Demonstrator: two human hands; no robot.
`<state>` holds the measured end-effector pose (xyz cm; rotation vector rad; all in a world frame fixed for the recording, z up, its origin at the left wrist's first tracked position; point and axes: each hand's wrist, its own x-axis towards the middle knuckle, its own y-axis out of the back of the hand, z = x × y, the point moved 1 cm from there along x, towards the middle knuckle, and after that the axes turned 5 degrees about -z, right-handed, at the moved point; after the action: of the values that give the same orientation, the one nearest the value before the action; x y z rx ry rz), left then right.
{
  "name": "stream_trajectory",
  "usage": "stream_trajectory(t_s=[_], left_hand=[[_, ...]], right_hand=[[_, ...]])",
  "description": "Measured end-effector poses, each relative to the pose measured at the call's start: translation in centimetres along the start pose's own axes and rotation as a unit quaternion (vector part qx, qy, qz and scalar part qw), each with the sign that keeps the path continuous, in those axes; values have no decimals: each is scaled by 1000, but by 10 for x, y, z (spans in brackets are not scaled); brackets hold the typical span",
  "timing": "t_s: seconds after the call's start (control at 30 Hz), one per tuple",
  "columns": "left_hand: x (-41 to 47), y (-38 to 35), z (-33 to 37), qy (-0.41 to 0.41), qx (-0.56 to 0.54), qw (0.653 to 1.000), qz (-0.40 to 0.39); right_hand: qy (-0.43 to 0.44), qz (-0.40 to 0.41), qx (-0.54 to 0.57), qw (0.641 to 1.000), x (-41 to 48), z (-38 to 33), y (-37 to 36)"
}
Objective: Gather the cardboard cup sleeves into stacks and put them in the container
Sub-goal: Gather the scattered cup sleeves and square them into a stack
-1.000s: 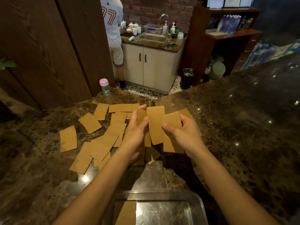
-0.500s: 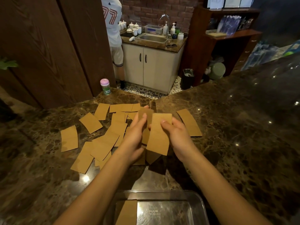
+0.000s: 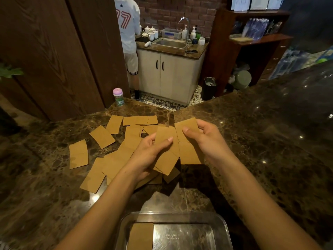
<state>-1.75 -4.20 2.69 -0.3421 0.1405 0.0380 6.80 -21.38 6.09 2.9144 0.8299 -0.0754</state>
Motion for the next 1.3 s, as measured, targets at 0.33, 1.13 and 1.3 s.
stream_trajectory(t_s=[0.33, 1.13, 1.3], left_hand=[[-7, 3, 2, 23, -116, 992, -35], [30, 50, -35, 76, 120, 981, 132], [55, 70, -49, 81, 231, 952, 182]], right_hand=[[41, 9, -66, 997, 4, -7, 9], [-185, 83, -378, 903, 60, 82, 5], [-318, 78, -430, 841, 90, 98, -5]])
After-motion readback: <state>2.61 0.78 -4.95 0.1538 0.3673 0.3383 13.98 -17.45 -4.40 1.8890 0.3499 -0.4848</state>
